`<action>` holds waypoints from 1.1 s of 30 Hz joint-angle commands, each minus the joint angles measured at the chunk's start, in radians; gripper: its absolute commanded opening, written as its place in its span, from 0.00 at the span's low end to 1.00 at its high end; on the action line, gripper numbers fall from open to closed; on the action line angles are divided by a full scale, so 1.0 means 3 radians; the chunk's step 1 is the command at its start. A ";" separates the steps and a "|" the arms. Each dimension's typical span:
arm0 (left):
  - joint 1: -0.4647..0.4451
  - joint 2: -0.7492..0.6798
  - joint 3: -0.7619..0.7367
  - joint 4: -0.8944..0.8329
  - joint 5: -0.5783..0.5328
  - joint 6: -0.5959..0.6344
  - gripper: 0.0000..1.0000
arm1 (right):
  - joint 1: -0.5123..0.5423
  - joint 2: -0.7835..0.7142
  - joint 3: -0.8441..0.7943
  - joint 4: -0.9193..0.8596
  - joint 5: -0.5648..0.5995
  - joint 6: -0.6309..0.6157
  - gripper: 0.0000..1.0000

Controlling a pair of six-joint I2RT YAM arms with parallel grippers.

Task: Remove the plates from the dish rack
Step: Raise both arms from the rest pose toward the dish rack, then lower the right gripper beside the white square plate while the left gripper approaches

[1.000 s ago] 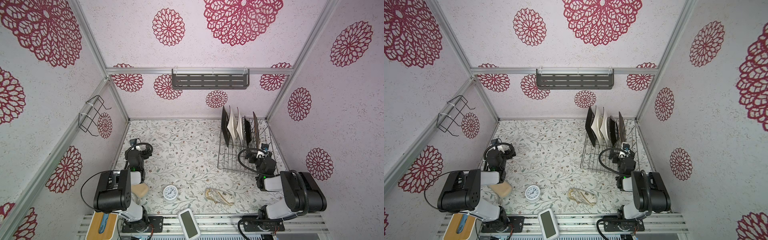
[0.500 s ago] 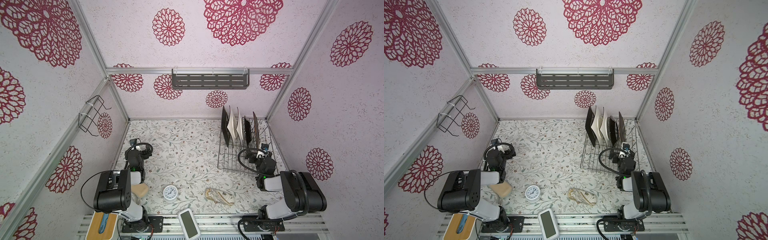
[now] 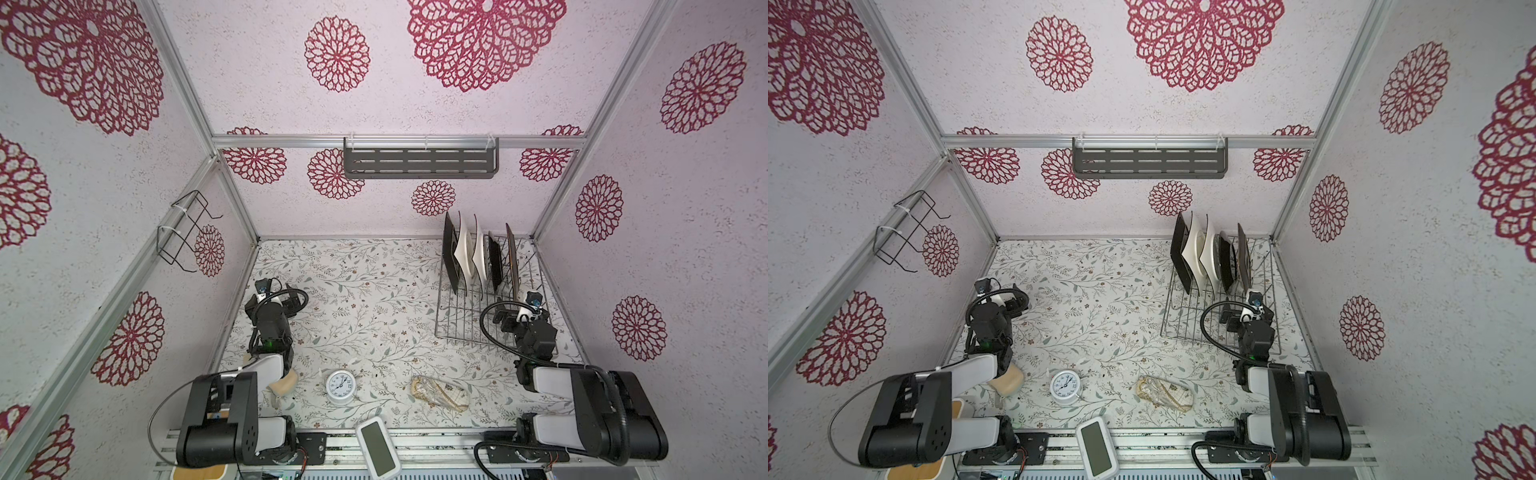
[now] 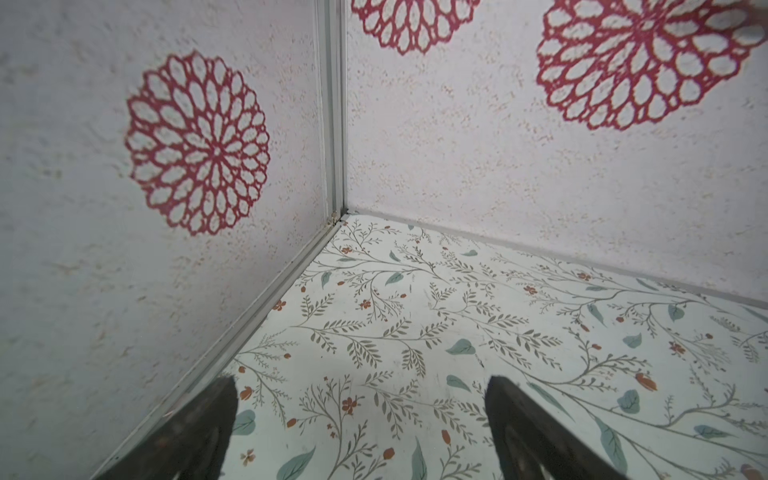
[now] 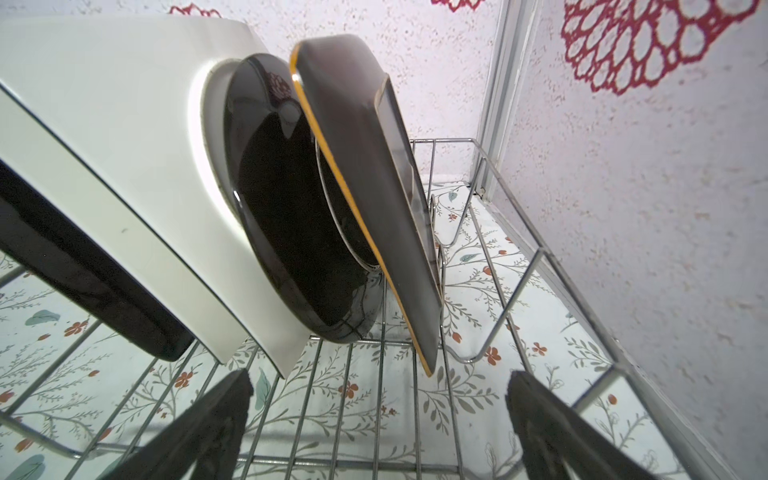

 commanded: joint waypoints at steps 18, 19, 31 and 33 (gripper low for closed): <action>-0.0802 -0.0418 0.1016 -0.2578 -0.0049 -0.1236 0.97 | 0.0549 -0.1699 0.1060 -0.2955 0.1409 0.0416 0.99; -0.0877 -0.0377 0.1028 -0.2576 -0.0048 -0.1234 0.97 | 0.0577 -0.1662 0.1177 -0.3119 0.1442 0.0447 0.99; -0.1256 -0.0140 0.1299 -0.2804 0.0202 -0.1299 0.97 | 0.1041 -0.0813 0.2546 -0.4607 0.1475 0.0792 0.99; -0.1258 -0.0145 0.1331 -0.2816 0.0238 -0.1303 0.97 | 0.1144 -0.0647 0.2700 -0.4706 0.1535 0.0814 0.99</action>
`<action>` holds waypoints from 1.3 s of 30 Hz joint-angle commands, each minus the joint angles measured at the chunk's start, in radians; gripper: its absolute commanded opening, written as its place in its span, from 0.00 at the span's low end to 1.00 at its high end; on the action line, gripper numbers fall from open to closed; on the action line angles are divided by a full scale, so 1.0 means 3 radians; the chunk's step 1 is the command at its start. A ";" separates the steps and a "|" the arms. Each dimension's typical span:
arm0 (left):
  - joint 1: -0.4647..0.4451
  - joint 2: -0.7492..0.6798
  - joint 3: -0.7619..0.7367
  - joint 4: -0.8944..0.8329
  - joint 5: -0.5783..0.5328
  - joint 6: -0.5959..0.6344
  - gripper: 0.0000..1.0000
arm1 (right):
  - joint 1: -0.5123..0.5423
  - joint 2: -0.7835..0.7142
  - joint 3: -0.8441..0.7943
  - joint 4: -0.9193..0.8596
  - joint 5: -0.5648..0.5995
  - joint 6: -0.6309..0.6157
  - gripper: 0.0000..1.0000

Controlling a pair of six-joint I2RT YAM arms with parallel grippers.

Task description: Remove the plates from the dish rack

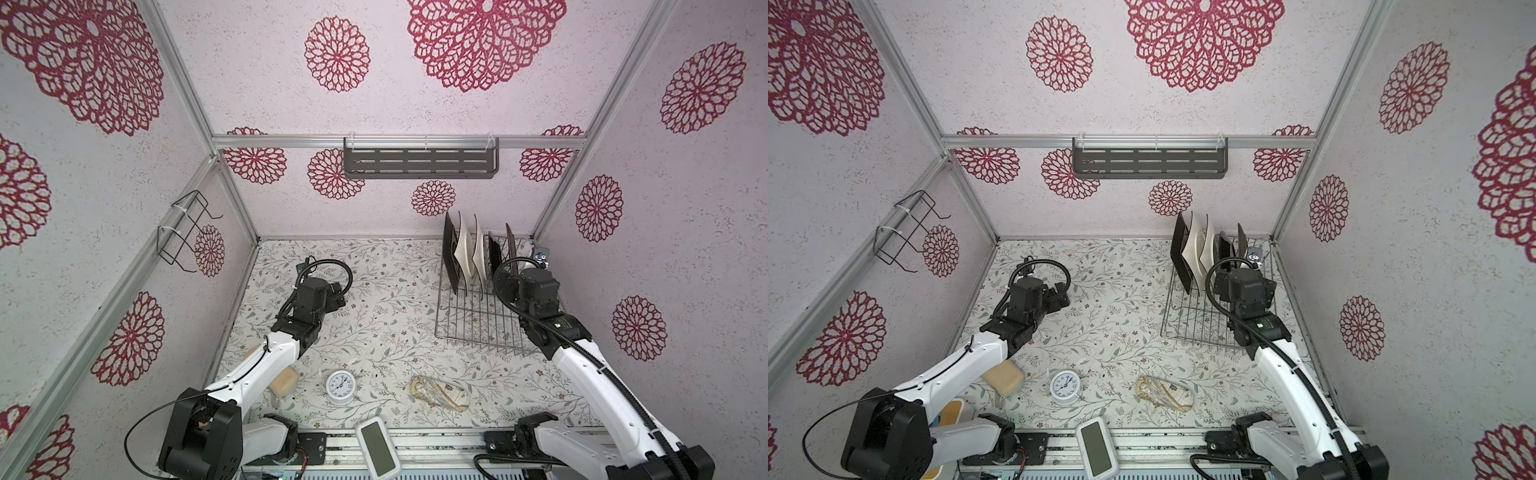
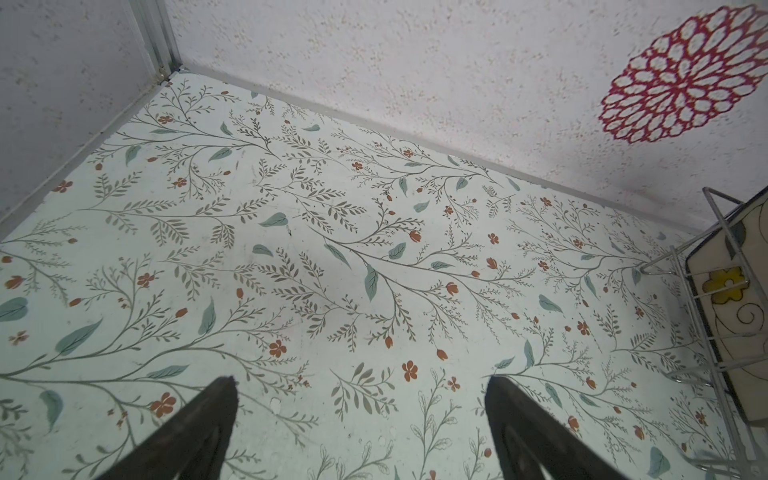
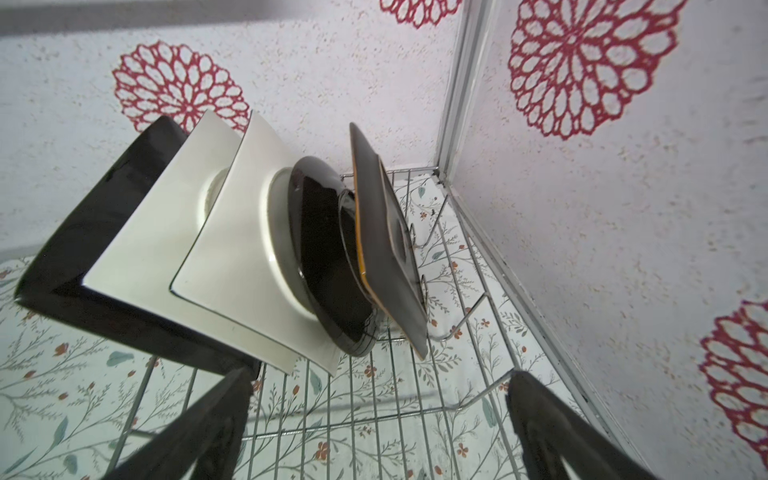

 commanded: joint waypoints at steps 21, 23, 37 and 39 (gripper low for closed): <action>-0.0036 0.0053 0.0166 -0.0035 0.0380 -0.0164 0.97 | 0.0476 0.1293 0.0666 0.0055 0.0656 0.0041 0.79; -0.0036 0.0058 0.0165 -0.0044 0.0377 -0.0154 0.97 | 0.0477 0.1385 0.0640 0.0182 0.0696 -0.0012 0.75; -0.0029 0.0068 0.0224 -0.0139 0.0469 -0.0228 0.97 | 0.0477 0.1984 0.0935 0.0162 0.0815 -0.0011 0.54; -0.0027 0.0070 0.0226 -0.0145 0.0471 -0.0228 0.97 | 0.0478 0.2021 0.0921 0.0228 0.0875 -0.0044 0.53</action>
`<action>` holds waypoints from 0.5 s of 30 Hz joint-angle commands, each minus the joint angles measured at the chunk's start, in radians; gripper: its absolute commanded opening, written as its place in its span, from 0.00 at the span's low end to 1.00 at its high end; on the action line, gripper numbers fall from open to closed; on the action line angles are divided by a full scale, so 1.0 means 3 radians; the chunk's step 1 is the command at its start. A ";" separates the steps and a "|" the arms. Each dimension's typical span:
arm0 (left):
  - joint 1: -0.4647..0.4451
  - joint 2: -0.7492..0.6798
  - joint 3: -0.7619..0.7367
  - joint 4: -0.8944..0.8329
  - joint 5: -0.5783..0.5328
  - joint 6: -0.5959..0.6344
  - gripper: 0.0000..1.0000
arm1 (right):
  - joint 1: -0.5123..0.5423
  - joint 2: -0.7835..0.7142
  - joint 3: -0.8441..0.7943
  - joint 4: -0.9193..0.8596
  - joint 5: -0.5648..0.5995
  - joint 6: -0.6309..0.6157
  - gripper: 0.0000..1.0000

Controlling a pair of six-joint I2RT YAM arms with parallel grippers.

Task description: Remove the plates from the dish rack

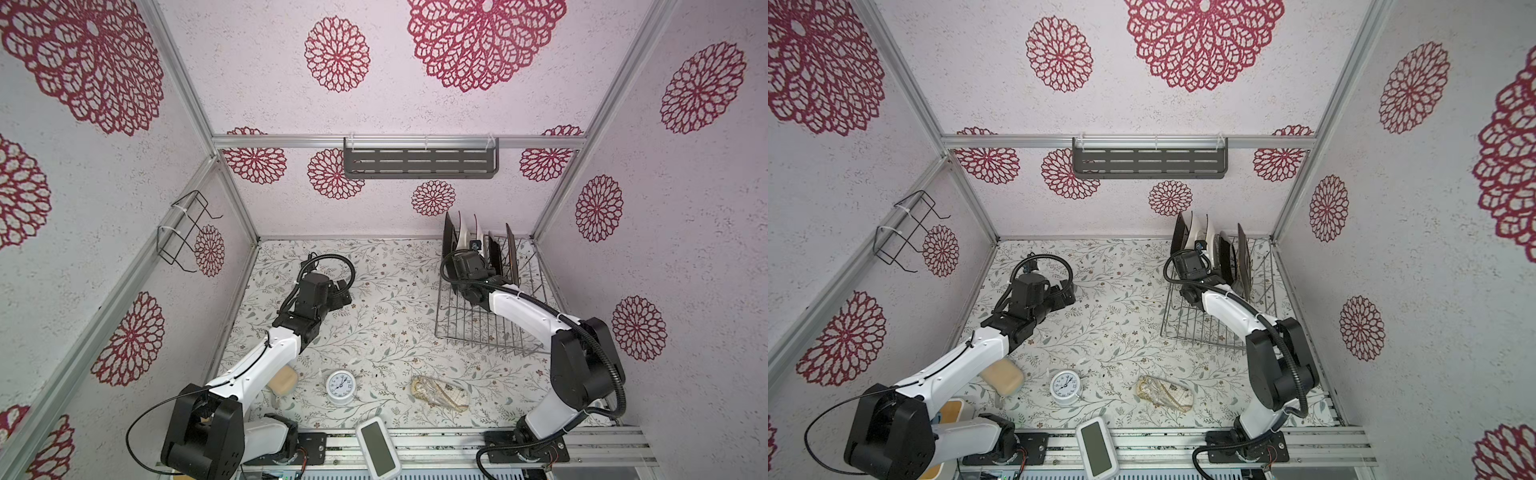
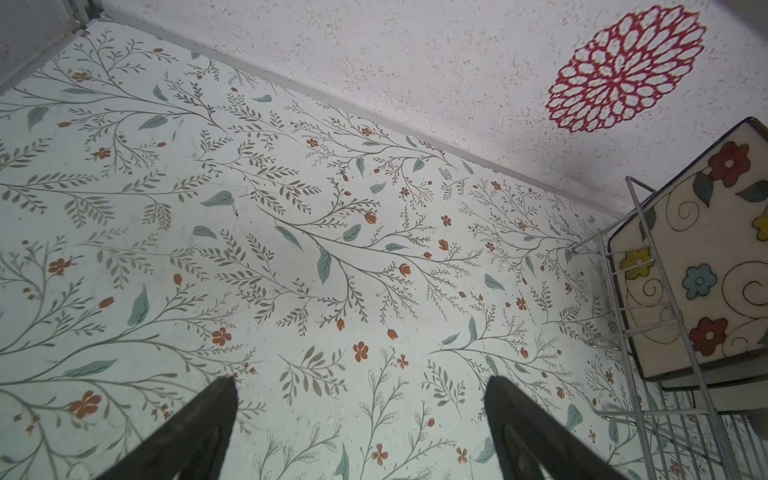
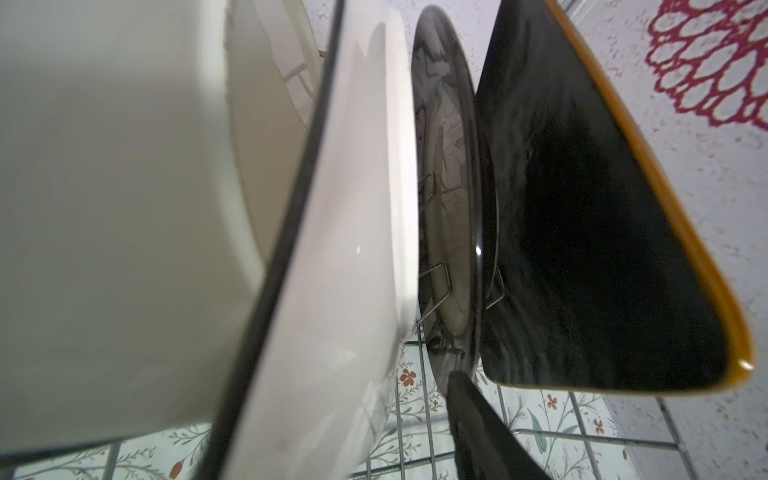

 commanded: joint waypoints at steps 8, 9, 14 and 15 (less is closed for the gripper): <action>-0.0016 -0.0002 0.0108 -0.0052 0.0061 -0.0026 0.97 | -0.0018 0.0122 0.0020 0.0480 0.0358 -0.0226 0.44; -0.0013 0.0003 0.0114 -0.0061 0.0057 -0.0026 0.97 | -0.0025 0.0137 0.0019 0.0507 0.0350 -0.0227 0.43; -0.0016 0.0002 0.0137 -0.0086 0.0060 -0.0024 0.97 | -0.0060 0.0214 -0.0010 0.0668 0.0400 -0.0314 0.41; -0.0015 0.0003 0.0139 -0.0085 0.0060 -0.0024 0.97 | -0.0062 0.0212 -0.0029 0.0721 0.0400 -0.0344 0.41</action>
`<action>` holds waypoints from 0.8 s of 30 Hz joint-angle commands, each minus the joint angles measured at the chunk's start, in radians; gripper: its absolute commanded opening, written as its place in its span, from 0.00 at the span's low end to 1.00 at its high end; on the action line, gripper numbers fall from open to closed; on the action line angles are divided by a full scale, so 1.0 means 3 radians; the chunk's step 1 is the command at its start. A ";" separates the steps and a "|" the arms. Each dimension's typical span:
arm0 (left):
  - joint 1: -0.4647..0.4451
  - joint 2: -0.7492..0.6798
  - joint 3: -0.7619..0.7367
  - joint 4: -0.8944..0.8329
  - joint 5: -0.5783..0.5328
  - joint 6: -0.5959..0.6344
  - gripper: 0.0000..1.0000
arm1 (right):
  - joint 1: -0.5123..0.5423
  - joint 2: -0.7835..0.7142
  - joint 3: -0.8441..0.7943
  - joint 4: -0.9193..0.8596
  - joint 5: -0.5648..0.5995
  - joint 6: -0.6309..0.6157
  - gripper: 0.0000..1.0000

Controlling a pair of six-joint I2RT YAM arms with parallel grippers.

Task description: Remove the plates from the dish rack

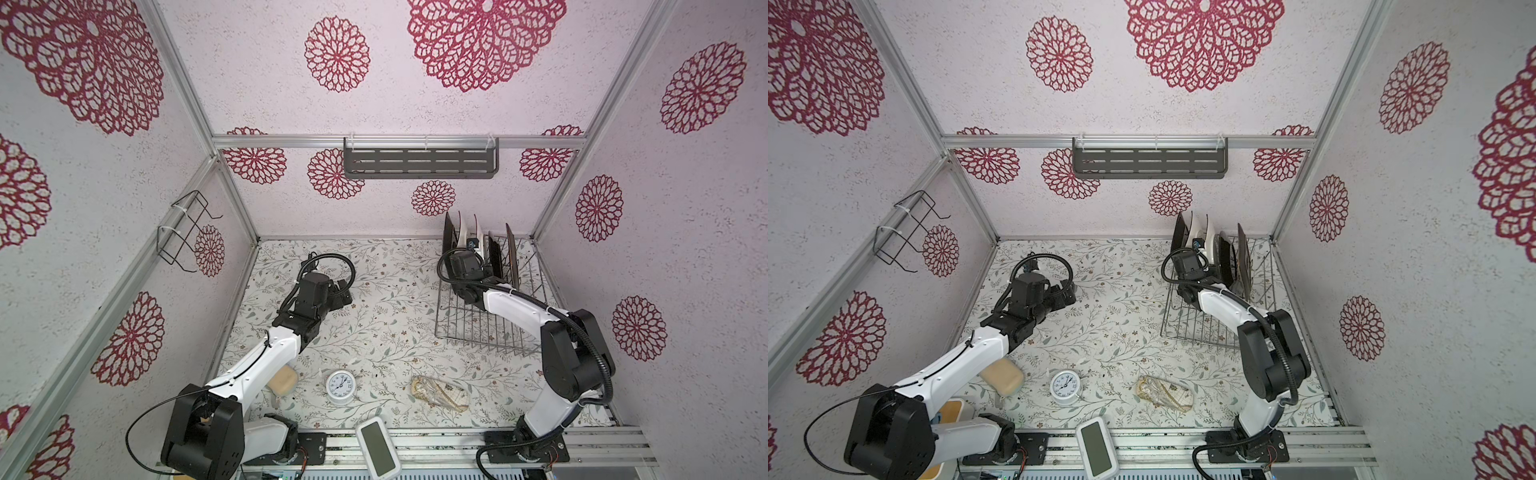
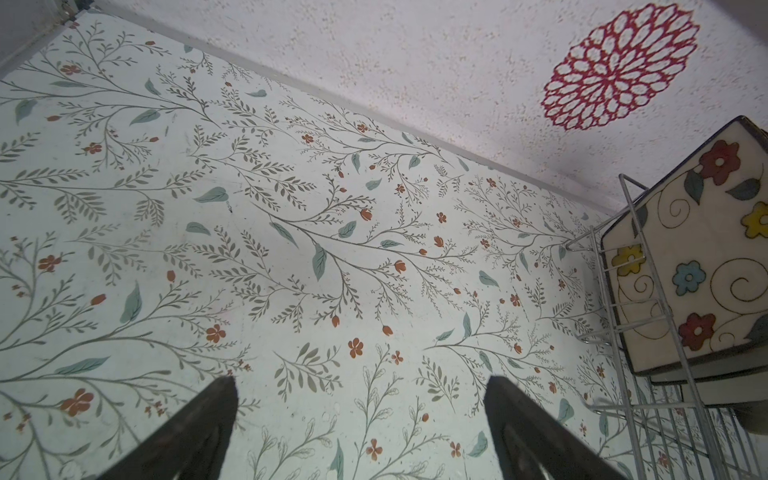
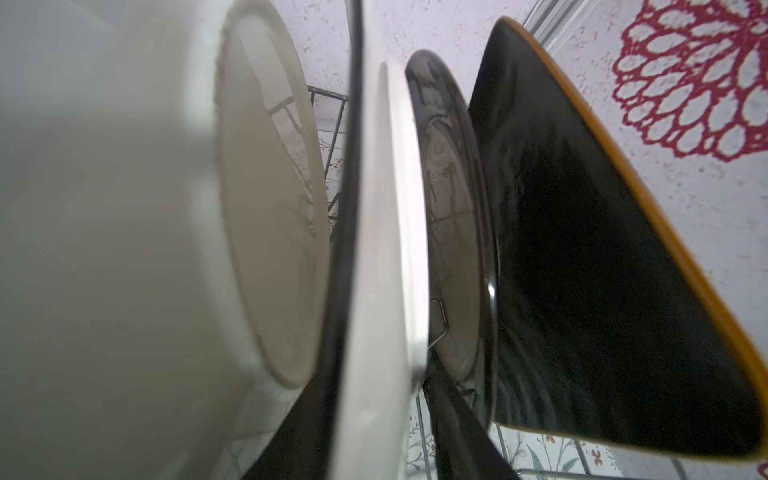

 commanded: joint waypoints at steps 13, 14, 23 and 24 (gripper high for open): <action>-0.0016 -0.0013 0.0170 -0.0108 0.0049 -0.0002 0.97 | -0.0136 0.0053 -0.0279 0.0715 0.0139 -0.0291 0.33; -0.0015 -0.0018 0.0170 -0.0111 0.0047 0.0002 0.97 | -0.0138 0.0073 -0.0279 0.0733 0.0138 -0.0294 0.32; -0.0015 -0.0053 0.0175 -0.0151 0.0027 -0.0002 0.97 | -0.0147 0.0216 -0.0268 0.0874 0.0191 -0.0368 0.26; -0.0012 -0.0059 0.0175 -0.0157 0.0027 -0.0003 0.97 | -0.0146 0.0230 -0.0269 0.0895 0.0205 -0.0385 0.25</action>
